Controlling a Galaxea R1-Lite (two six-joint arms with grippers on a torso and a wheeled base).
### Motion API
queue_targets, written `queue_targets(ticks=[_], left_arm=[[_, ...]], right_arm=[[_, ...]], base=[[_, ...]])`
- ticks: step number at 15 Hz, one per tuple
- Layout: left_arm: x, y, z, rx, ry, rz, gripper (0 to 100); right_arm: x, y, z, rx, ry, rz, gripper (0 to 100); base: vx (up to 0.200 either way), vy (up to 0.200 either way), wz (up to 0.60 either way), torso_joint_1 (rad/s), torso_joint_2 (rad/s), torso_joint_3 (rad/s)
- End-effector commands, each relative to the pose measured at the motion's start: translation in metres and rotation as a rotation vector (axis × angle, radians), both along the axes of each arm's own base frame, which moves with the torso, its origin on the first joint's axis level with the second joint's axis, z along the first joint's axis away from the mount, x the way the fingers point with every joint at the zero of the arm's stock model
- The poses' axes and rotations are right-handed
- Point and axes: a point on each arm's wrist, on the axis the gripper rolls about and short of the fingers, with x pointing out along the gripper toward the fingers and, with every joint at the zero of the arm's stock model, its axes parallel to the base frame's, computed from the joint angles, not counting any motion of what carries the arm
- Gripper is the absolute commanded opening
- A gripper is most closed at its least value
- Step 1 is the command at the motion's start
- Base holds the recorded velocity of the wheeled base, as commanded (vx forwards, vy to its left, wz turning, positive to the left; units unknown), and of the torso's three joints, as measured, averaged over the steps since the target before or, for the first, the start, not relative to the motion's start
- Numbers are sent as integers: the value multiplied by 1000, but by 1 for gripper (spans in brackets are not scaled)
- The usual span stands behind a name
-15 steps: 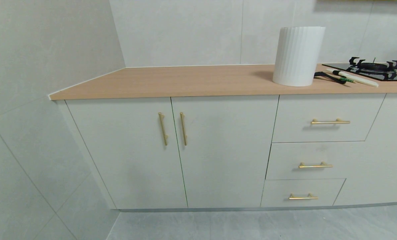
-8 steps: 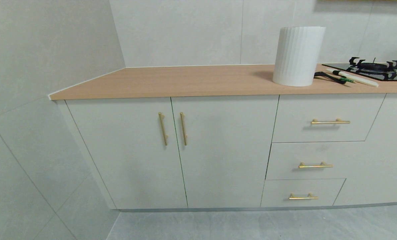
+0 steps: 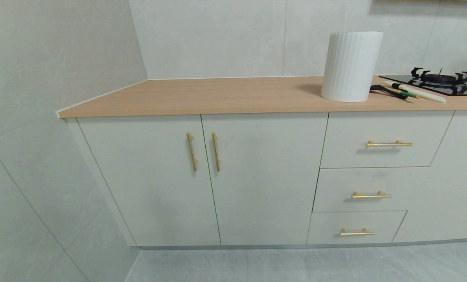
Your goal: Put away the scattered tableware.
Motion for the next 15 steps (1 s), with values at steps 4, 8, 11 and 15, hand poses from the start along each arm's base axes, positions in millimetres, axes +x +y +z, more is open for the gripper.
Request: queue_targets(ticks=[4,8,11,15], left_arm=[[0,0,0,-2,0,1,100],[0,0,0,-2,0,1,100],[0,0,0,-2,0,1,100],[0,0,0,-3,0,1,100]], right_arm=[[0,0,0,0,2,0,100],[0,0,0,0,2,0,100],[0,0,0,1,2,0,100],[0,0,0,3,-1,0,100]], base=[[0,-200,0,4,2,1],[0,-200,0,5,2,6],[0,-200,0,2,7,2],[0,-50,0,2,2,1]])
